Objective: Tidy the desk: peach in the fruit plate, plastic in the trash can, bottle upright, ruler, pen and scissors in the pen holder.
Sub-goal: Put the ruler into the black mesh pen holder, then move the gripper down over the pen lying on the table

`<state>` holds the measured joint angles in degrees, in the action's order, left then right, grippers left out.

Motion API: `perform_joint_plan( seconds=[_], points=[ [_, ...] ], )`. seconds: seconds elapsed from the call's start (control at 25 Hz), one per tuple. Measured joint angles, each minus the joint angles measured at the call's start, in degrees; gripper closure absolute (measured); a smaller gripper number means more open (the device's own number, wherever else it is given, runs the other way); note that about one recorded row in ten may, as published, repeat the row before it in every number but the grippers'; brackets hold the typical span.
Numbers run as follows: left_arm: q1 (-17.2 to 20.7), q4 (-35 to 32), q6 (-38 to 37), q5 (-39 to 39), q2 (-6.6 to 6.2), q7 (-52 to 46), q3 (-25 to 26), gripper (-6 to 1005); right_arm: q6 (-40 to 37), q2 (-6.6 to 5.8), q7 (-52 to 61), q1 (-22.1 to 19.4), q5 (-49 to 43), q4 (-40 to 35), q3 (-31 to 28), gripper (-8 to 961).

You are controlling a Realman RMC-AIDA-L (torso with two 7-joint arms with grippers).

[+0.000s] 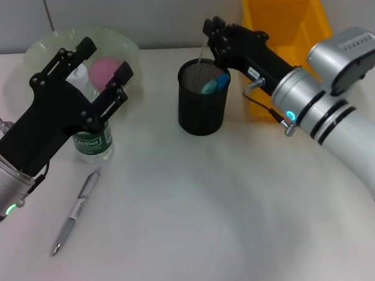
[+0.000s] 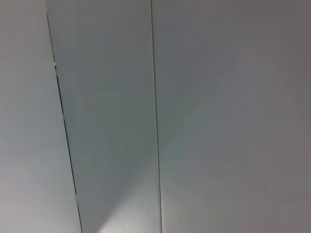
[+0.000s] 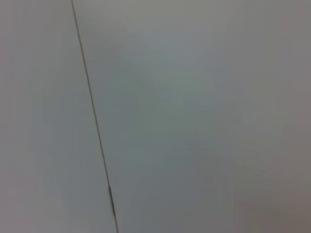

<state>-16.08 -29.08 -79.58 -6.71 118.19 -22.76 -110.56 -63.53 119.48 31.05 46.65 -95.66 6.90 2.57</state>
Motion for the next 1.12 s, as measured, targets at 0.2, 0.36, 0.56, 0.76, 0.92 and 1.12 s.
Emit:
perform_joint_plan(
  seconds=[0.2, 0.36, 0.56, 0.76, 0.92, 1.12],
  points=[
    [0.4, 0.0, 0.0, -0.1, -0.04, -0.6, 0.8, 322, -2.5, -0.07, 0.0, -1.6, 0.0, -0.5, -0.2, 871],
    [1.1, -0.3, -0.1, -0.3, -0.36, -0.9, 1.1, 322, -7.1, -0.08, 0.0, -3.5, 0.0, -1.0, -0.2, 708],
    [2.7, -2.1, 0.1, -0.5, -1.20, -1.9, 1.2, 322, -21.1, -0.02, -1.0, -9.8, -0.1, -3.2, 0.1, 489],
    [3.4, -3.1, 0.5, -0.5, -1.26, -1.9, 1.4, 322, -30.2, -0.08, -4.2, -15.4, -0.1, -5.0, 0.3, 259],
    [11.6, -22.9, 18.7, -4.2, -2.57, -2.3, 1.7, 323, -31.9, -0.10, -5.6, -18.6, 0.0, -5.9, 0.3, 165],
    [13.9, -29.2, 25.0, -6.8, -2.88, -3.7, 2.0, 324, -31.9, -0.19, -5.7, -20.8, -0.1, -7.0, 0.4, 133]
  ],
)
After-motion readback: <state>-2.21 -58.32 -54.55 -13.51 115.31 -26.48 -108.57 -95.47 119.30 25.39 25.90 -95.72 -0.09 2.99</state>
